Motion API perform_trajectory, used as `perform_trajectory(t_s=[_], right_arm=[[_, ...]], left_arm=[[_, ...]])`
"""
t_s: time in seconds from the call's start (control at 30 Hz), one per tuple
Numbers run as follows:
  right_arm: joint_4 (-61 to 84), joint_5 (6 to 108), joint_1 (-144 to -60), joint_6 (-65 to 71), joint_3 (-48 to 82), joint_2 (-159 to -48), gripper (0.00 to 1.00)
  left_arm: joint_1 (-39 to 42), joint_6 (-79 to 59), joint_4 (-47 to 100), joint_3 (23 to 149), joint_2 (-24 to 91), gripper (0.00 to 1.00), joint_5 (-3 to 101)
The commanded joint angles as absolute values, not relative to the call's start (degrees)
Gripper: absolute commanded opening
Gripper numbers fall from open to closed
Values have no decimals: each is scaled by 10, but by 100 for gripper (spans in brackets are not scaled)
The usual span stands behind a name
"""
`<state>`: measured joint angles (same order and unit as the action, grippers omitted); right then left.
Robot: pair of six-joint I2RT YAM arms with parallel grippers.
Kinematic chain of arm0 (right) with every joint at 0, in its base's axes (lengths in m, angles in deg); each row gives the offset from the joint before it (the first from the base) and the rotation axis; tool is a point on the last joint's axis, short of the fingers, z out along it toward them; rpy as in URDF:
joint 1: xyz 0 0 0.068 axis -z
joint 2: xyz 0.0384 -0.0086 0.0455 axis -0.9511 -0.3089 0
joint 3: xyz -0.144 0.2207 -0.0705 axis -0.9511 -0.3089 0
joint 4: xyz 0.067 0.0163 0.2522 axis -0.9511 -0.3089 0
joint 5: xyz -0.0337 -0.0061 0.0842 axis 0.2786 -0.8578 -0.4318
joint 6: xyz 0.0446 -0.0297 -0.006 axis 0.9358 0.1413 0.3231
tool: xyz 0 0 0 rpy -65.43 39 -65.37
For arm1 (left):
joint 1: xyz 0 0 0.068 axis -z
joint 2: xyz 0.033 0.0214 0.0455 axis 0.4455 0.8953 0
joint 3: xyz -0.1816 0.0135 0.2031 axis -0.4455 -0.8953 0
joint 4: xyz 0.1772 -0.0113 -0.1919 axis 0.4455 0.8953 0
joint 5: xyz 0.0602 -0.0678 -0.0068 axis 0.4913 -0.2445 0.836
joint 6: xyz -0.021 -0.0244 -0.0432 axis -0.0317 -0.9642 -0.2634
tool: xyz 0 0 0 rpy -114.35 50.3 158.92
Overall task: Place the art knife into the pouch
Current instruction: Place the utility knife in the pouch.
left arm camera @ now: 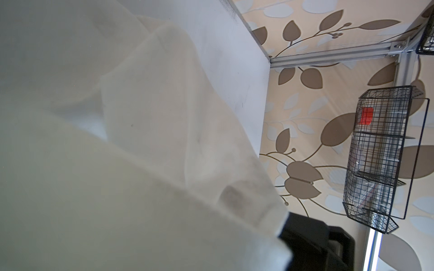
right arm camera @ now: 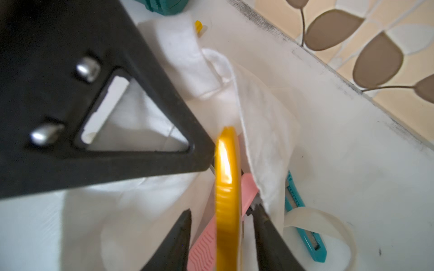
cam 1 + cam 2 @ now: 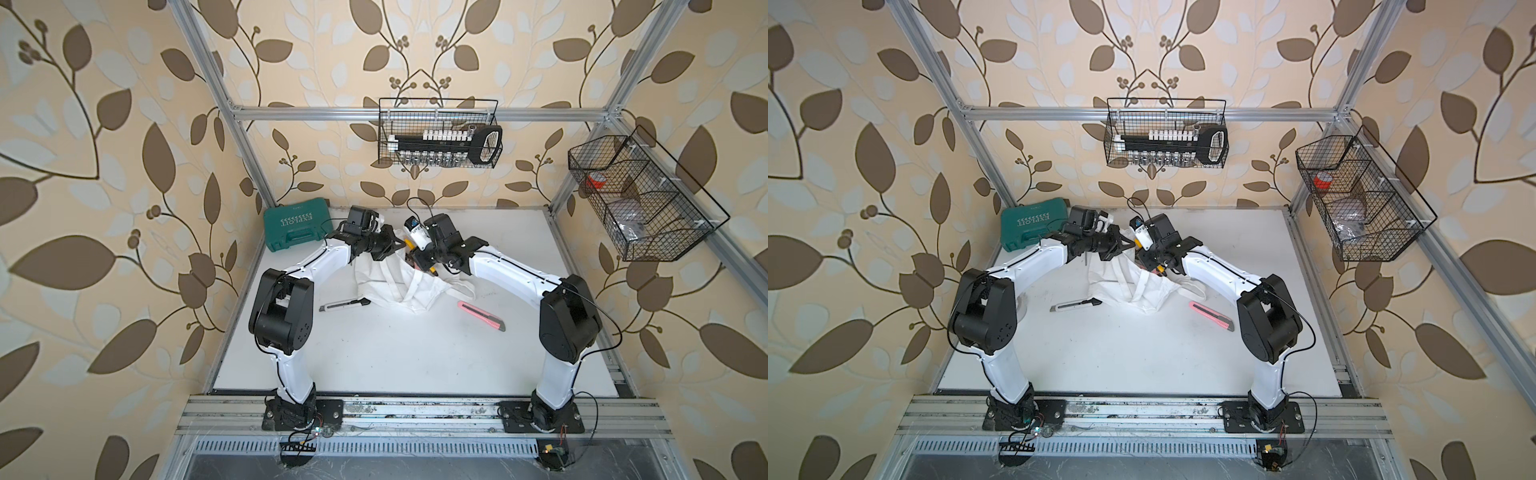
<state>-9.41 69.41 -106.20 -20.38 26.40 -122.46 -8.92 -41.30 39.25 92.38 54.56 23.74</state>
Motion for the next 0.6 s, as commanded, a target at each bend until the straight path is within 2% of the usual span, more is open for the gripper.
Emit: perform_trajectory(t_s=[0.0,0.2,0.33,0.43,0.57], right_arm=[[-98,695,-1061,-209,265,-1213,55],[-113,754,-1059,-202,228,-1153,62],[-158,856,-1046,-147,189,-1086,62],[-213,929,-1018,-71,144,-1038,66],[-274,903,-964,35,71,-988,68]], left_arm=[[-91,-413,373,929,530,0,215],[-91,-414,370,927,532,0,213],[-91,-414,372,929,531,0,213],[-91,-414,372,930,531,0,213],[-91,-414,370,931,531,0,212]])
